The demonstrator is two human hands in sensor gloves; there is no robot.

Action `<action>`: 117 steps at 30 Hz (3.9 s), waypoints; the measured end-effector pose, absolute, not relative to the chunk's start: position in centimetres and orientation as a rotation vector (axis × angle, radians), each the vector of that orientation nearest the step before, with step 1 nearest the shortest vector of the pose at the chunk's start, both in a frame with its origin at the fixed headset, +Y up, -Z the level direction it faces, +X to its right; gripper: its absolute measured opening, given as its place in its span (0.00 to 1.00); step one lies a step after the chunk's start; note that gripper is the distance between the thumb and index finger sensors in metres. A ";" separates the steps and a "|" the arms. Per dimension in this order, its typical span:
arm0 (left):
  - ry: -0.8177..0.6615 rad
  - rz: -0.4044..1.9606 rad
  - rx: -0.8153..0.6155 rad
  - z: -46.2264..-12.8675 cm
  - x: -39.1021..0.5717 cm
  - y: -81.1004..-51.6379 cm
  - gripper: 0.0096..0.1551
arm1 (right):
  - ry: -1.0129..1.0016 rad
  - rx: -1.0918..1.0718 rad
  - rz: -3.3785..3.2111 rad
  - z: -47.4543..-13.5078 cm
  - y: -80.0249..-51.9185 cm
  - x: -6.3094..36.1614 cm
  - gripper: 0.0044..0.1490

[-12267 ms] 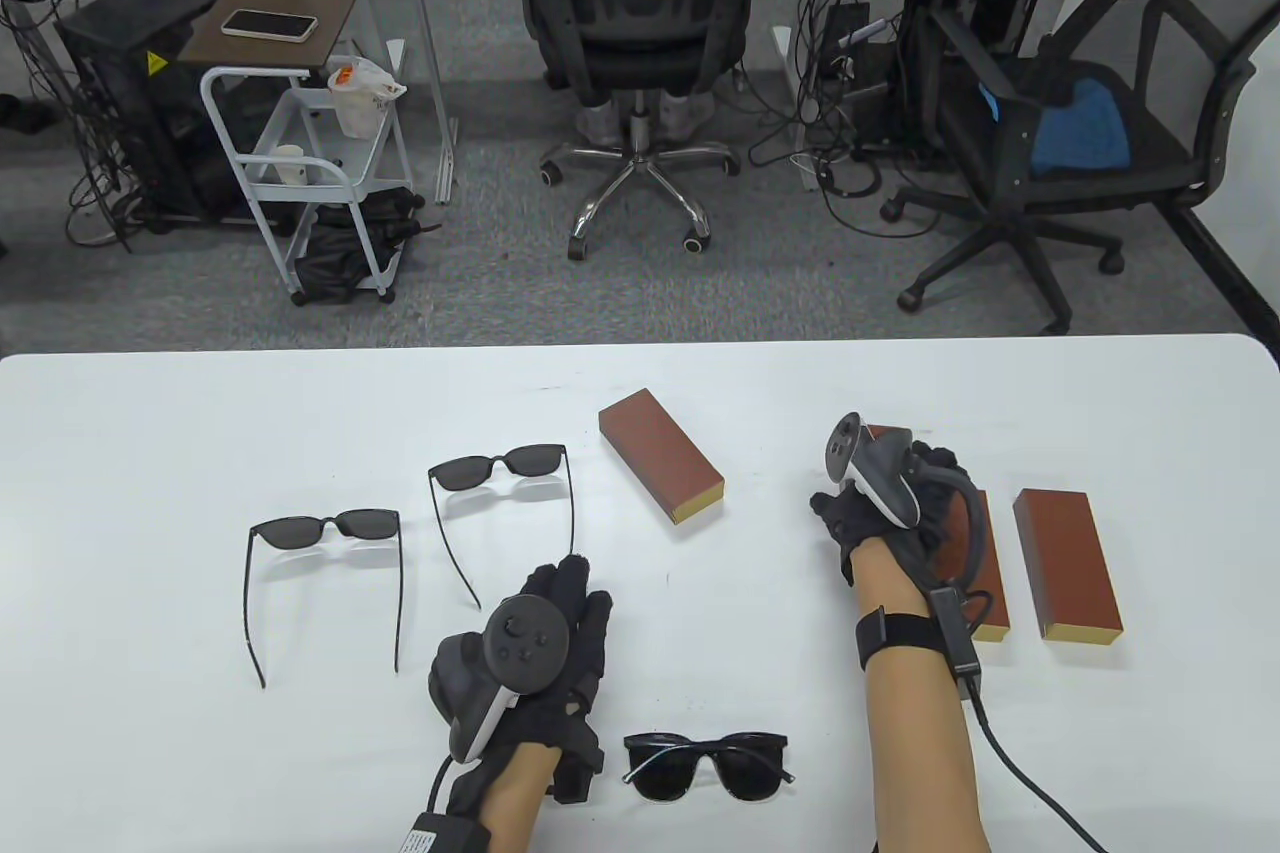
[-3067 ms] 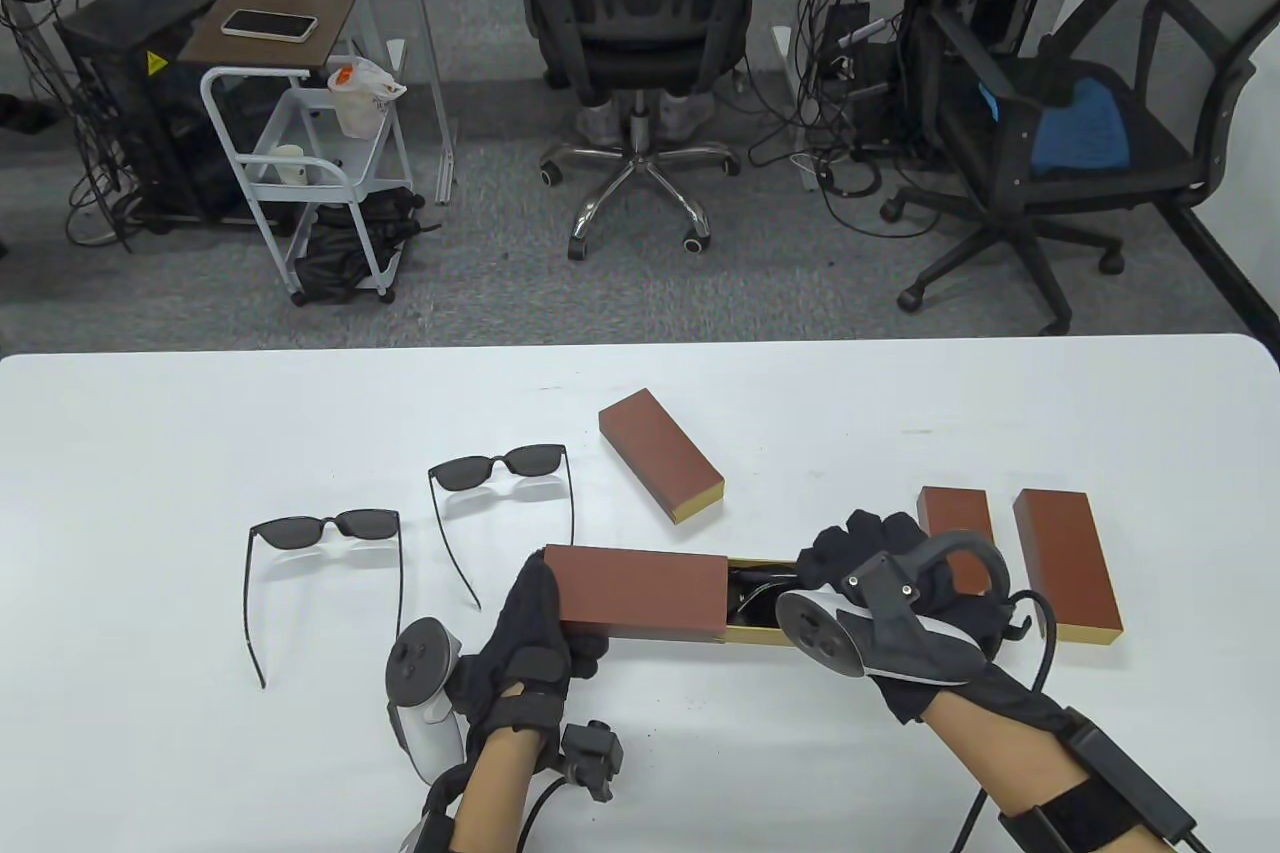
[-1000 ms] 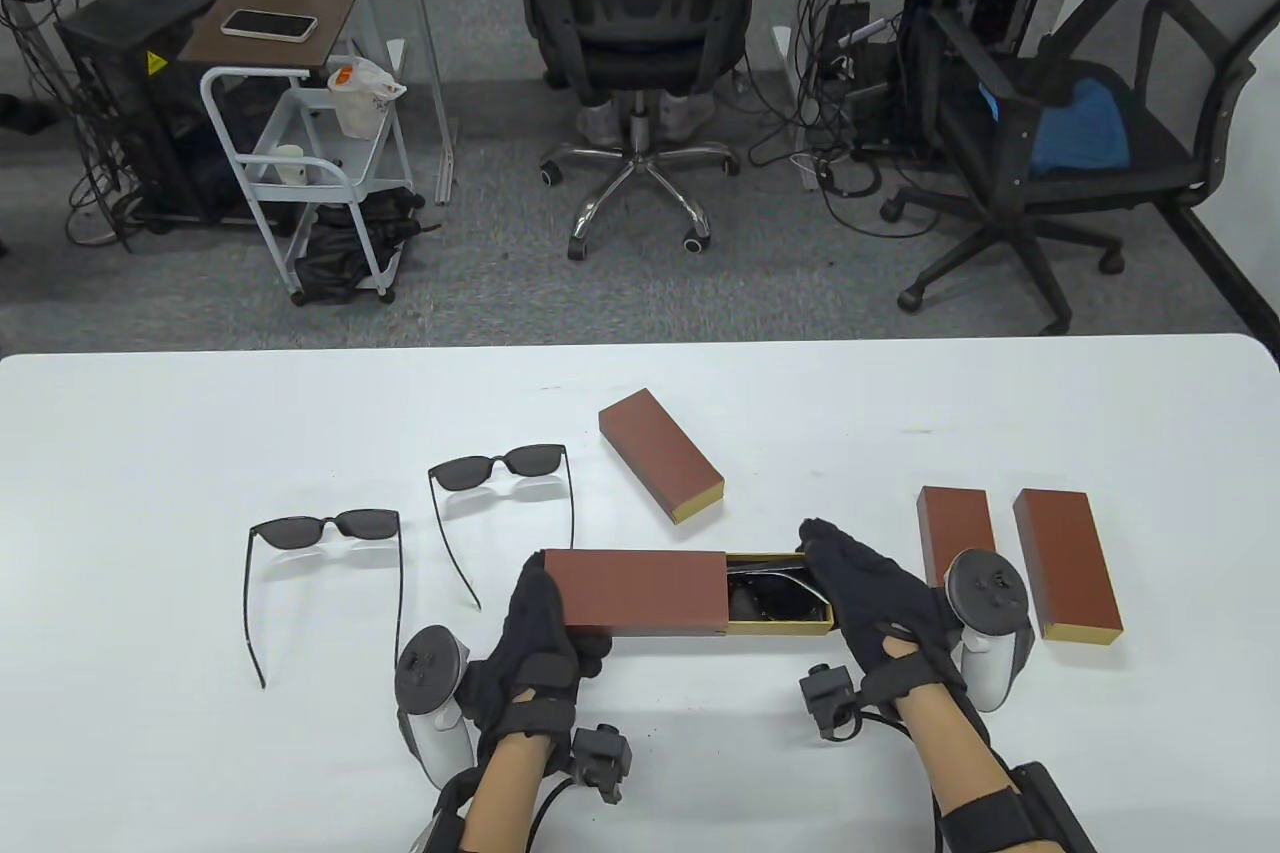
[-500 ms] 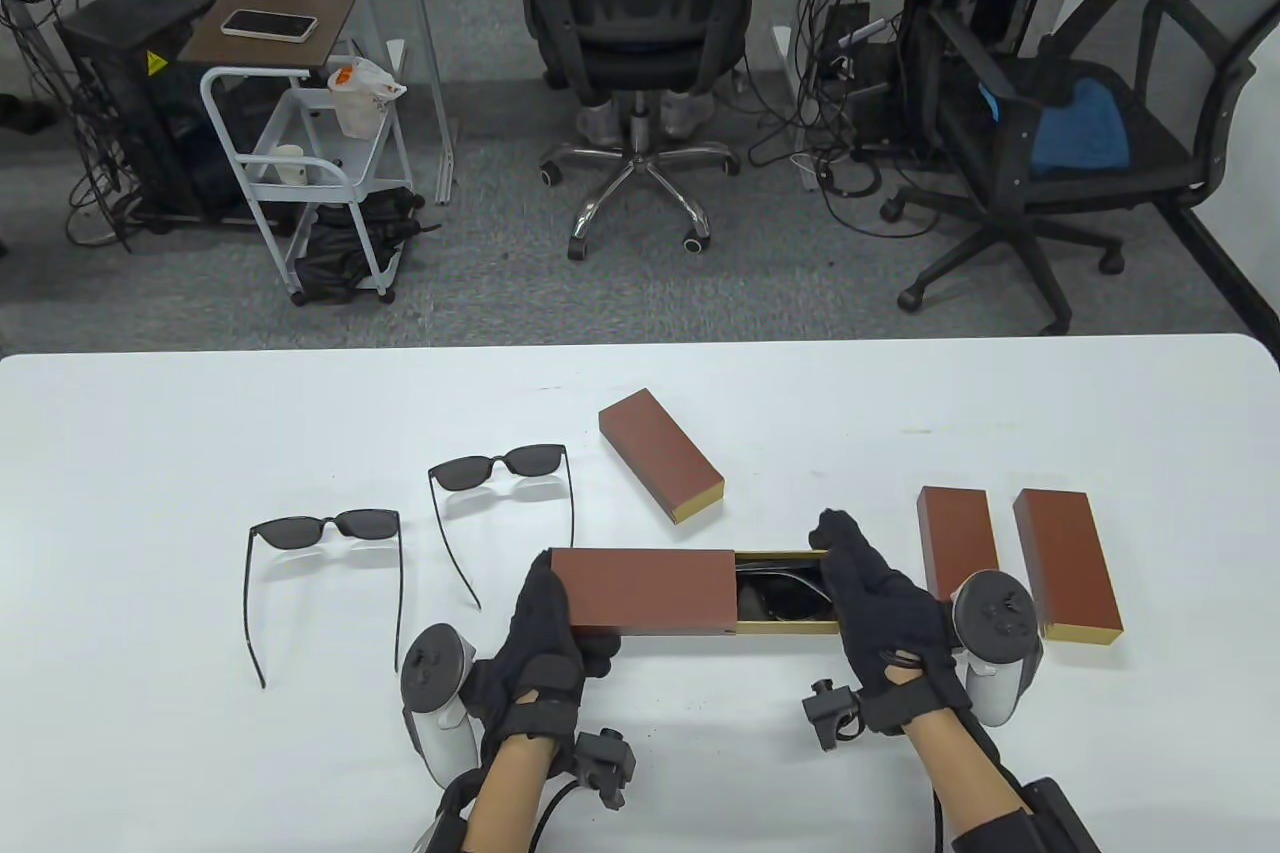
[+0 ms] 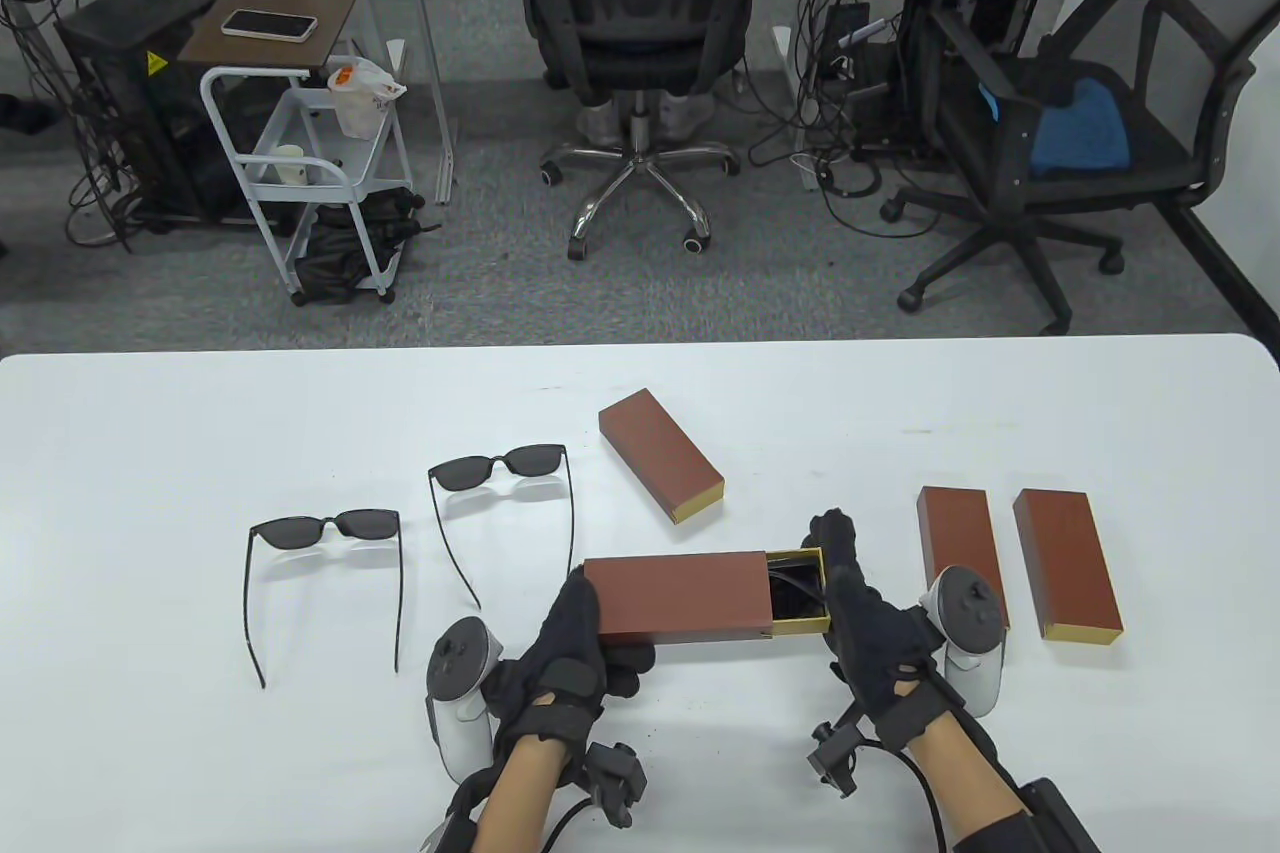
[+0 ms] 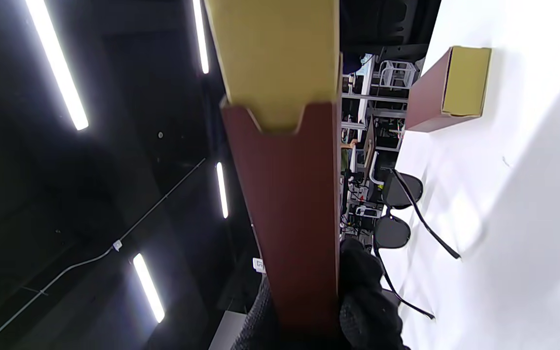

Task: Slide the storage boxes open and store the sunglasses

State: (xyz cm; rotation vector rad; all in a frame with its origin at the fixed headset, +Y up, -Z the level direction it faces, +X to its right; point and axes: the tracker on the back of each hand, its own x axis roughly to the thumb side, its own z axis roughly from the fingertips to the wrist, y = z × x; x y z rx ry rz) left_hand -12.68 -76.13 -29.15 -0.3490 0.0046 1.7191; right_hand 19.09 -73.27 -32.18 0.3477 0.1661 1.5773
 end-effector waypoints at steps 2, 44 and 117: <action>-0.020 1.686 -0.376 -29.2 -12.5 -76.1 0.44 | 0.184 0.363 1.586 -32.2 -73.3 19.0 0.58; 0.088 1.379 -0.172 -30.1 -15.6 -76.2 0.42 | -0.166 0.804 2.461 -30.6 -71.4 13.3 0.48; 0.001 0.413 0.191 -30.9 -15.6 -71.4 0.36 | -0.245 0.064 2.982 -32.1 -73.0 18.3 0.39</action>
